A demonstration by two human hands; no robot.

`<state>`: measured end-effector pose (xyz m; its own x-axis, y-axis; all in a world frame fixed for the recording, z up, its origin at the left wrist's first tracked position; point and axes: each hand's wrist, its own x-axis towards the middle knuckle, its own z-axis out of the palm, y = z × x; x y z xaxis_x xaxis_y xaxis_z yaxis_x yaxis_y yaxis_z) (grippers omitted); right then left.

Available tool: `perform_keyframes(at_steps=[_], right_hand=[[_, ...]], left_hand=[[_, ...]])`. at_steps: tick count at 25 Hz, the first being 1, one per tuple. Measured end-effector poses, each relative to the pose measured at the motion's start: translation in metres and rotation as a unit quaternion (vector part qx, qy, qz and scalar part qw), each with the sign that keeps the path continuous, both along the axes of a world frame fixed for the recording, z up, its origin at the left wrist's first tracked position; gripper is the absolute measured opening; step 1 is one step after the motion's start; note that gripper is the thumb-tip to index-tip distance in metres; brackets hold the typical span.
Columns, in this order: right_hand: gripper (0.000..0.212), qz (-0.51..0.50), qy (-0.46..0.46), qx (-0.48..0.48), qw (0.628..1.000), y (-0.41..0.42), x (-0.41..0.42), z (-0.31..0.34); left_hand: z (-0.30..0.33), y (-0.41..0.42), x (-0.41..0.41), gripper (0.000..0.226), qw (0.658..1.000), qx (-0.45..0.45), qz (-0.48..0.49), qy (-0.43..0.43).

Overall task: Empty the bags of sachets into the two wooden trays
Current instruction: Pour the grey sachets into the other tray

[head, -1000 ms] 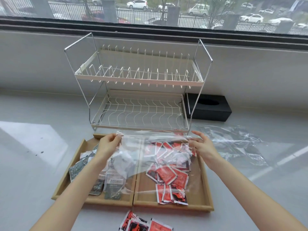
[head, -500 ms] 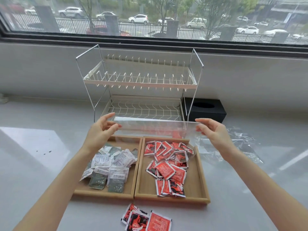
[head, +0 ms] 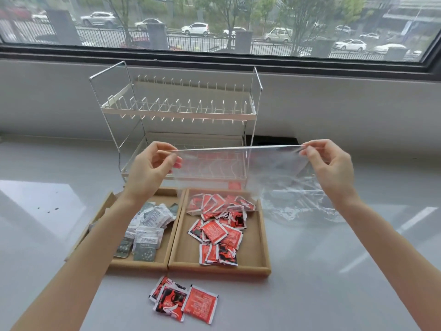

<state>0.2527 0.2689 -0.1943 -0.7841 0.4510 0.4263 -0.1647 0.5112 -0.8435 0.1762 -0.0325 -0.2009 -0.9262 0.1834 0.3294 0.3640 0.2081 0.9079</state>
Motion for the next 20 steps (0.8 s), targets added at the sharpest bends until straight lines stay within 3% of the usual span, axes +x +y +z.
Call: perform_keyframes(at_steps=[6,13,20], right_hand=[[0.013,-0.098,-0.034,0.032,0.994,0.069,0.003,0.001],[0.015,-0.121,-0.141,0.040,0.982,0.148,-0.012,-0.014],[0.016,-0.113,-0.231,0.024,0.966,0.215,-0.052,-0.043]], left_hand=[[0.000,0.067,0.005,0.021,0.999,-0.011,-0.037,-0.014],[-0.029,0.150,-0.018,0.010,0.990,-0.107,-0.041,-0.081],[-0.060,0.227,-0.062,0.009,0.975,-0.130,-0.032,-0.180]])
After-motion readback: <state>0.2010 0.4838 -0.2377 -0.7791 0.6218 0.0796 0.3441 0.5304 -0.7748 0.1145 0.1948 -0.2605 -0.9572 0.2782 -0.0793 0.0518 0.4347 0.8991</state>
